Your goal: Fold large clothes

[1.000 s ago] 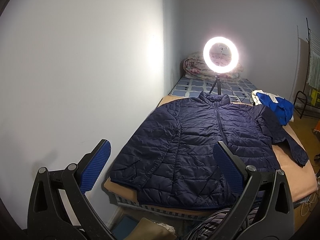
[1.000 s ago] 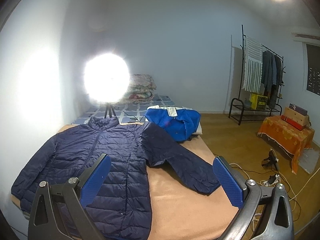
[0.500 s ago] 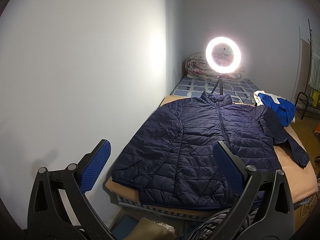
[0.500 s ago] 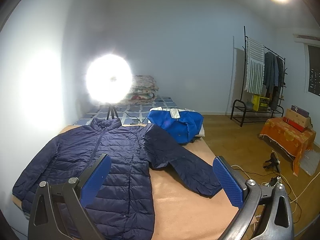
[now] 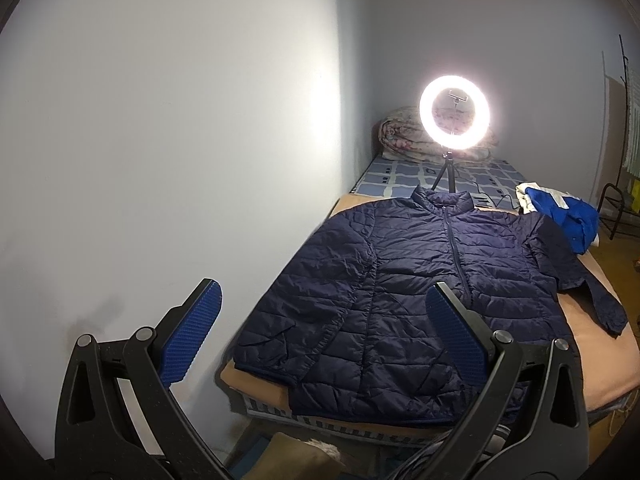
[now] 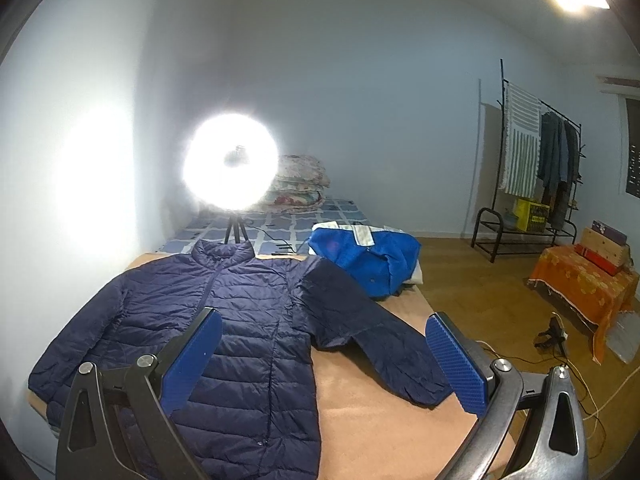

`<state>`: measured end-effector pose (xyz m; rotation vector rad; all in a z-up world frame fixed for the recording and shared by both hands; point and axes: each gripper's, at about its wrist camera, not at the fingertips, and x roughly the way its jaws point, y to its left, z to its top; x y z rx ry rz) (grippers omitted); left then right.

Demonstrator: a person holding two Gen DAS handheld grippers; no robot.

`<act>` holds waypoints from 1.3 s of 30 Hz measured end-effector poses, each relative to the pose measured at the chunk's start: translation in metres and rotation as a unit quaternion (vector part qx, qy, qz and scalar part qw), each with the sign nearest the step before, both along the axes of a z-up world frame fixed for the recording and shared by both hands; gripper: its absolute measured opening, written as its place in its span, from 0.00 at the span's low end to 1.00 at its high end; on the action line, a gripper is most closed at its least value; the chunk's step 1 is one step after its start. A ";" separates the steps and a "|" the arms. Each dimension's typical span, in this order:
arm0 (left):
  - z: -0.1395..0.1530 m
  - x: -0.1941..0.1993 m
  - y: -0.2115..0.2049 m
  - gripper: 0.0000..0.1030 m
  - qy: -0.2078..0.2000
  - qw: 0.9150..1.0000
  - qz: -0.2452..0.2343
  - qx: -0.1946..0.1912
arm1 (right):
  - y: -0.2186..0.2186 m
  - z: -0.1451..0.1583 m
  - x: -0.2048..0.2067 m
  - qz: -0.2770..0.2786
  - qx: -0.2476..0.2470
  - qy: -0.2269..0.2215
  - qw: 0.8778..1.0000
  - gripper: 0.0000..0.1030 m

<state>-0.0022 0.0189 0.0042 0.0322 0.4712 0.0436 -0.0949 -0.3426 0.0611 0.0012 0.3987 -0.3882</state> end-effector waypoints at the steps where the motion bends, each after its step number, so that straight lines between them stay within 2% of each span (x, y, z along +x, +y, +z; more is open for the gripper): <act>1: 0.000 0.002 0.001 1.00 -0.001 1.000 0.002 0.001 | 0.001 0.001 0.002 0.003 -0.002 -0.001 1.000 1.00; 17: -0.018 0.015 0.022 1.00 0.005 0.999 0.035 0.009 | 0.026 0.007 0.052 0.071 -0.030 -0.001 0.997 1.00; 23: -0.034 0.013 0.043 1.00 0.014 0.999 0.049 -0.005 | 0.047 0.007 0.080 0.147 -0.051 -0.007 0.988 1.00; 26: -0.044 0.005 0.053 1.00 0.008 0.999 0.052 0.000 | 0.066 0.008 0.095 0.206 -0.063 -0.008 0.977 1.00; 32: -0.060 -0.008 0.070 1.00 0.024 0.998 0.057 -0.003 | 0.117 0.005 0.131 0.324 -0.070 0.014 0.944 1.00; 39: -0.071 -0.029 0.086 1.00 0.032 0.997 0.064 -0.002 | 0.195 -0.019 0.180 0.449 -0.036 0.088 0.888 0.95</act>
